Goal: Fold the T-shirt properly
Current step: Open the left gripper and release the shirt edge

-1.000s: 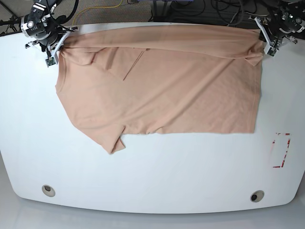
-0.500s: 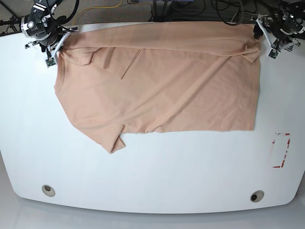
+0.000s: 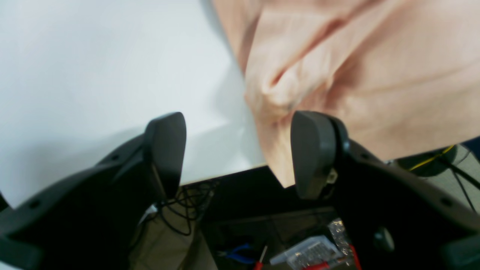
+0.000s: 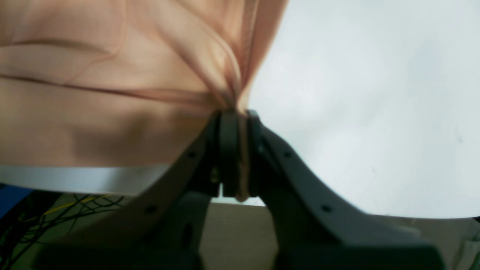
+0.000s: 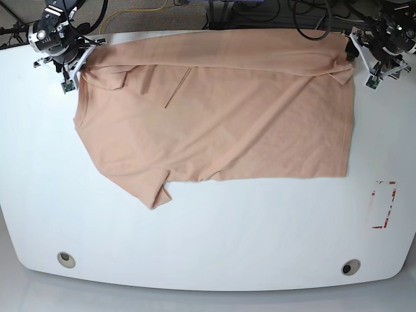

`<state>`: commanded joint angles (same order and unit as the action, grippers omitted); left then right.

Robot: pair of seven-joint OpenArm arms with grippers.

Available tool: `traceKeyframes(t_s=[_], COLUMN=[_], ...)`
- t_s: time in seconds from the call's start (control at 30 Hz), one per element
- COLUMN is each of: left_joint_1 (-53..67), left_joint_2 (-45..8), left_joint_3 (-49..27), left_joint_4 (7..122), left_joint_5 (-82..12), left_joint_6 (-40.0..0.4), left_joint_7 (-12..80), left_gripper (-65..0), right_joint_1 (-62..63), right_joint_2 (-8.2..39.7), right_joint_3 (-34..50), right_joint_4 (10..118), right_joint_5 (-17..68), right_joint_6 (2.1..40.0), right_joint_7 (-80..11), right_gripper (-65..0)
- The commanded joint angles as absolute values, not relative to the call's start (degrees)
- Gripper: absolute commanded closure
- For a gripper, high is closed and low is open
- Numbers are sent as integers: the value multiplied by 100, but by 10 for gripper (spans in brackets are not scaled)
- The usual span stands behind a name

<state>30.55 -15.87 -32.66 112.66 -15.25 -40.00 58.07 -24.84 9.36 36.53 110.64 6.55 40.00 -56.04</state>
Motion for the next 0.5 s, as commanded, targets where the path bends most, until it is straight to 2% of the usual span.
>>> traceKeyframes(t_s=[0.3,0.5], left_joint_1=[2404,1754], left_joint_2=[-1604,-1578], left_joint_3=[-3222,-3143], left_joint_4=[11029,10897], left_joint_5=[-1402,-760], left_joint_6=[-4000,-4000], left_joint_7=[5815,5815], left_gripper=[-408,-408], right_joint_1=[-2484,-2422], right_joint_2=[936,927], right_joint_3=[3653,3653], right_joint_4=[11064,11064], right_joint_5=[655,655], right_joint_6=[4000,4000], right_joint_7=[-5604,-5604], right_gripper=[-5,-5])
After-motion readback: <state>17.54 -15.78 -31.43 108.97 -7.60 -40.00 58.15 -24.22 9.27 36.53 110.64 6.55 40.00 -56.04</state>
